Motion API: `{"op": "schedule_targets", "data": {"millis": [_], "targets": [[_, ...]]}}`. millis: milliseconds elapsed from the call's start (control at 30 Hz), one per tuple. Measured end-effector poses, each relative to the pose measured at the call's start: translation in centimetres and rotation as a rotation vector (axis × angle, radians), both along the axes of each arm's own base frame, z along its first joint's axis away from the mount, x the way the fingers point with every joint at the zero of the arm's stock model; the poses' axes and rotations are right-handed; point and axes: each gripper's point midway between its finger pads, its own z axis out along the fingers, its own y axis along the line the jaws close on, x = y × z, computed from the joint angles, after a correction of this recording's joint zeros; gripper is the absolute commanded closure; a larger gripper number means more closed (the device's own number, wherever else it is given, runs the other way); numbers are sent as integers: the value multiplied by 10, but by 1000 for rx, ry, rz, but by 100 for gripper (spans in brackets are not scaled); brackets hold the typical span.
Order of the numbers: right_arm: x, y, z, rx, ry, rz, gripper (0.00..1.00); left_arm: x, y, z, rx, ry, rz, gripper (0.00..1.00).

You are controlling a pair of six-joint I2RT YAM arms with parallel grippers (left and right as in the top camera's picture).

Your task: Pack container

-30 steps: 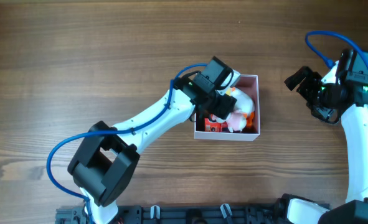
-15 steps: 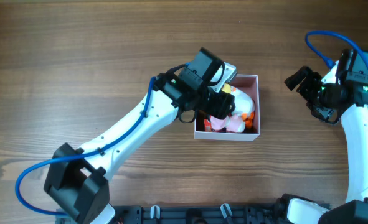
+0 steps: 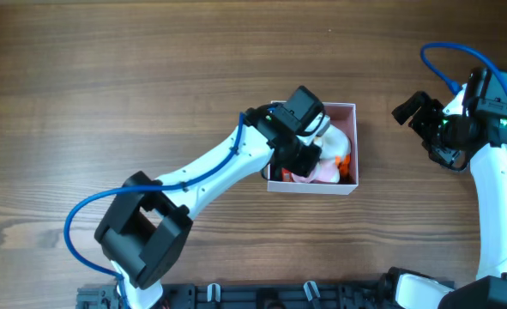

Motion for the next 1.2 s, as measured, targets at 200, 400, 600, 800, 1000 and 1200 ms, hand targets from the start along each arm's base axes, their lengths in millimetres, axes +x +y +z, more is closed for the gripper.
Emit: {"op": "schedule_targets", "data": {"millis": [200, 400, 600, 800, 1000, 1200], "targets": [[0, 0, 0, 0, 0, 0, 0, -41, -33, 5, -59, 40, -120, 81], [0, 0, 0, 0, 0, 0, 1, -60, -43, 2, -45, 34, -167, 74], [0, 0, 0, 0, 0, 0, 1, -55, -35, -12, 22, 19, -145, 65], [0, 0, 0, 0, 0, 0, 0, -44, -37, -21, 20, 35, -117, 60], [0, 0, 0, 0, 0, 0, 0, 30, 23, -30, 83, 15, 75, 50], [0, 0, 0, 0, 0, 0, 0, 64, 62, -38, 136, -26, 142, 44]]}}
